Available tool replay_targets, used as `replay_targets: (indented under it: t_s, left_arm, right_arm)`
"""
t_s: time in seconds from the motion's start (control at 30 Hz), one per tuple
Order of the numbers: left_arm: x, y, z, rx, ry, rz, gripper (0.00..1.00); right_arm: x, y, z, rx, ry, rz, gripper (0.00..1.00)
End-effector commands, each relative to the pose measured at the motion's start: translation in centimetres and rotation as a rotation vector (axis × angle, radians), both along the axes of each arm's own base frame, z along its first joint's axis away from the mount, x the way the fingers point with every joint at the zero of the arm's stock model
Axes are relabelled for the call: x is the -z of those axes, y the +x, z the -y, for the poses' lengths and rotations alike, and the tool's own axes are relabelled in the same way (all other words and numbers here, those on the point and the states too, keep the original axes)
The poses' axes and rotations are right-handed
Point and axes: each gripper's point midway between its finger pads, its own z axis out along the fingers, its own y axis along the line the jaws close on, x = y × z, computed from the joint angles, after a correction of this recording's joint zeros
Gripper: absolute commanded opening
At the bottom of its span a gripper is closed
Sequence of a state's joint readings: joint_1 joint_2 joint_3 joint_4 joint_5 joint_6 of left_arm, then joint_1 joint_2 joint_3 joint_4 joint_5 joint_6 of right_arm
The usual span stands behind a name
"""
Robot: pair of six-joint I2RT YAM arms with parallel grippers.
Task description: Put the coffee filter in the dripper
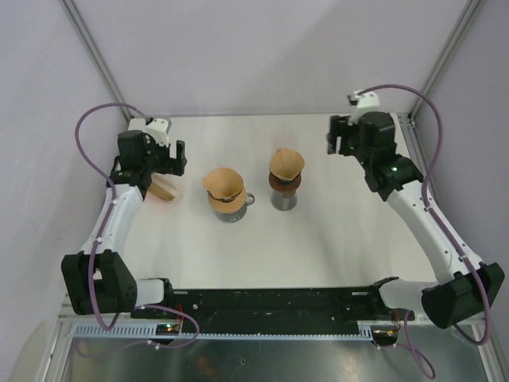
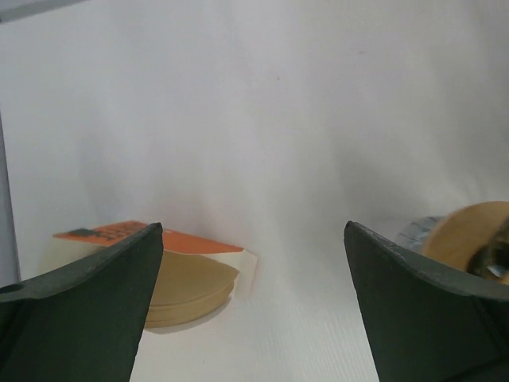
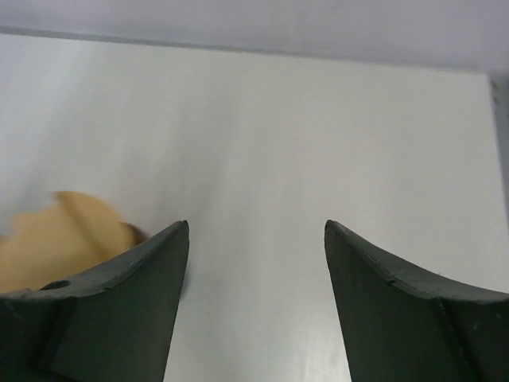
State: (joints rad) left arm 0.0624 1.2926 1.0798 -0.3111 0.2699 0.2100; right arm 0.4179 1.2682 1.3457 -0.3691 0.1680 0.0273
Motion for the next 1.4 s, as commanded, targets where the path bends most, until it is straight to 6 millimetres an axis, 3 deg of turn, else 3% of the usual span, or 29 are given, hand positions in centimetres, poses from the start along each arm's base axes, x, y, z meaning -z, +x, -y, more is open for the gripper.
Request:
replay_targets:
  t_s: [0.0, 0.2, 0.37, 0.47, 0.83, 1.37]
  left_arm:
    - [-1.6, 1.6, -2.6, -0.181, -0.008, 0.186, 1.0]
    - [0.8, 1.2, -2.5, -0.187, -0.027, 0.263, 1.0]
    - [3.2, 0.5, -2.2, -0.166, -0.03, 0.282, 1.0]
    - [4.8, 0.3, -2.3, -0.17, -0.034, 0.272, 1.0]
    - [7.9, -0.5, -3.9, -0.282, -0.059, 0.281, 1.0]
    - [10.4, -1.2, -2.5, -0.199, -0.072, 0.258, 1.0]
  right_arm:
    - [2.9, -0.1, 6.1, 0.168, 0.076, -0.048, 0.74]
    - [7.4, -0.3, 11.9, 0.294, 0.143, -0.065, 0.76]
    - [11.6, -0.7, 14.5, 0.37, 0.165, -0.097, 0.78]
    - [13.7, -1.0, 14.5, 0.356, 0.177, -0.106, 0.79]
    - [17.6, -1.9, 14.0, 0.29, 0.15, -0.052, 0.81]
    - [19.9, -2.3, 13.7, 0.278, 0.188, -0.029, 0.81]
